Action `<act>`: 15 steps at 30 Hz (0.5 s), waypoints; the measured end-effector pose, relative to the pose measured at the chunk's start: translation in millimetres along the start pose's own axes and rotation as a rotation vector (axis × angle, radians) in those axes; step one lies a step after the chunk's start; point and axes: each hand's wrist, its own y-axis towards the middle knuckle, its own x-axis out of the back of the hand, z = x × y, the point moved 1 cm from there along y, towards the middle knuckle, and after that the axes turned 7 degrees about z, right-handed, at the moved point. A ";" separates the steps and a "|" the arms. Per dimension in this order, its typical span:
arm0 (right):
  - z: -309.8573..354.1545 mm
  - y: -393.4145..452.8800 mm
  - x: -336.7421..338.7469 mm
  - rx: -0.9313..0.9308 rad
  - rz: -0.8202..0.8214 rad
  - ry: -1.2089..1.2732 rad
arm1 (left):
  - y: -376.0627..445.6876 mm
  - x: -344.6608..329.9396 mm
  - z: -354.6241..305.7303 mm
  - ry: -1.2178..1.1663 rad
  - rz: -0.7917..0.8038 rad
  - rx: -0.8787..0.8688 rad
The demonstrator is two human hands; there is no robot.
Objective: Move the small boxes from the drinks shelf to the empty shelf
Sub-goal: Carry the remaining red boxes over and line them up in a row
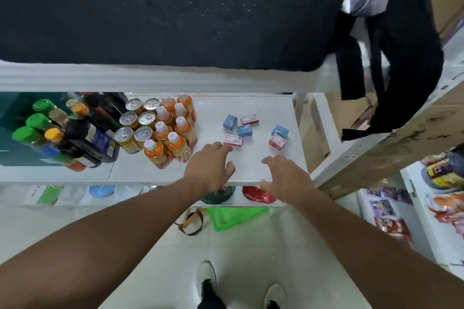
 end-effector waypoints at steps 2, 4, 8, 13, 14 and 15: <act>8.9 7.9 -4.7 -0.029 0.018 0.007 | 8.8 -3.7 14.6 -0.012 -0.002 -0.020; 15.8 15.3 -9.6 -0.055 0.030 0.018 | 18.4 -7.5 27.1 -0.007 0.007 -0.049; 21.5 35.9 -14.1 -0.093 0.041 0.015 | 43.7 -11.6 42.9 0.033 0.041 -0.071; 15.5 66.2 -11.2 -0.110 0.033 0.016 | 75.5 -17.5 48.0 0.072 0.081 -0.080; 13.3 72.3 -11.2 -0.105 0.031 0.011 | 80.7 -18.0 47.8 0.078 0.091 -0.074; 11.5 78.4 -10.9 -0.096 0.032 0.006 | 85.6 -18.4 47.7 0.082 0.102 -0.066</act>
